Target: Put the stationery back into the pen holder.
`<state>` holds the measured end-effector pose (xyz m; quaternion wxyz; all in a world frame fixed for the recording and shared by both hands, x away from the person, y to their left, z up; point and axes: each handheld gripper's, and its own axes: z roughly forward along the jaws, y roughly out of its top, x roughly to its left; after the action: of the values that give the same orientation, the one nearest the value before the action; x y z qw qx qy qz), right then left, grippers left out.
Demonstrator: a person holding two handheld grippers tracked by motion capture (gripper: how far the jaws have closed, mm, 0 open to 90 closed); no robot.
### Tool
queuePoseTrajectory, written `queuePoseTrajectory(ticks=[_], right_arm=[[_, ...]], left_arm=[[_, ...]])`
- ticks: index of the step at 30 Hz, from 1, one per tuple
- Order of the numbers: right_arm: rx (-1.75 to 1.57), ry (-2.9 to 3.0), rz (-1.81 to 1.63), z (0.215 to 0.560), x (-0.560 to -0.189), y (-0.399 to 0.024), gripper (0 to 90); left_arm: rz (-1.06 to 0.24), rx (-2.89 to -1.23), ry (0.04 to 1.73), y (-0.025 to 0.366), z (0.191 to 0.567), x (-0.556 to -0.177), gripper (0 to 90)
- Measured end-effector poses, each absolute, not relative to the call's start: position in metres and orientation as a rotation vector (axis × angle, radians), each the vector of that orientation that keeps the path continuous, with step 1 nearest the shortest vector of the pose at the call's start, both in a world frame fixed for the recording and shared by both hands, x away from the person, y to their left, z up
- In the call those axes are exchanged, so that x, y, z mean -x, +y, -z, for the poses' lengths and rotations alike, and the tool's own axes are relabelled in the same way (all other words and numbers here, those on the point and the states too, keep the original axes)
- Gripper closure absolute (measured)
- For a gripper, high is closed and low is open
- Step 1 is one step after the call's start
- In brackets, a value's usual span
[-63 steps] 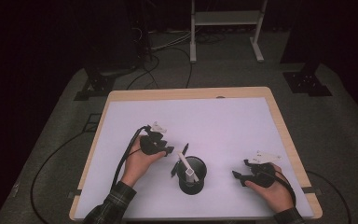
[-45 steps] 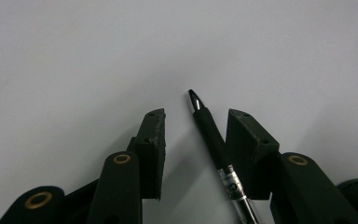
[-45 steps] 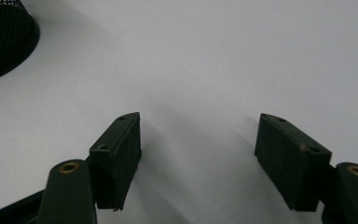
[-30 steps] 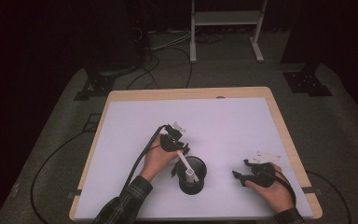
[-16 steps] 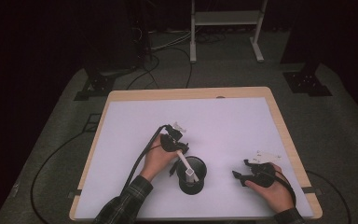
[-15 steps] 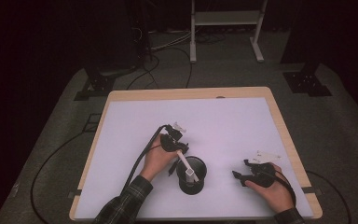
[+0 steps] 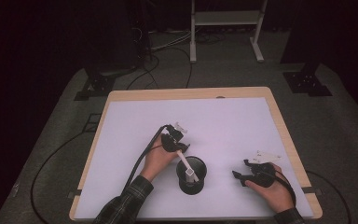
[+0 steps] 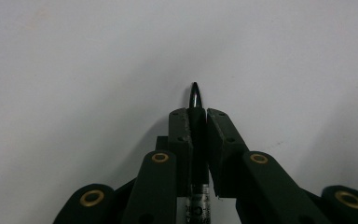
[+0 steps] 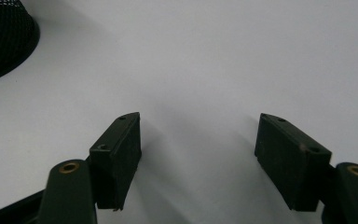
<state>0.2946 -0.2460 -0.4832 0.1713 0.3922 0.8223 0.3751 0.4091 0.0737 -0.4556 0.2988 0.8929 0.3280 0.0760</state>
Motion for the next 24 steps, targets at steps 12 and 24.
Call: queuePoseTrajectory(ticks=[12,24], right_arm=[[-1.116,2.335,-1.067,0.483,-0.295,-0.246,30.5],[-1.118,2.335,-1.069,0.483,-0.295,-0.247,30.6]], left_arm=[[-0.192,-2.342,0.864,0.082,0.454,-0.411,80.5],[-0.175,-2.219,0.863,0.1,0.43,-0.407,80.5]])
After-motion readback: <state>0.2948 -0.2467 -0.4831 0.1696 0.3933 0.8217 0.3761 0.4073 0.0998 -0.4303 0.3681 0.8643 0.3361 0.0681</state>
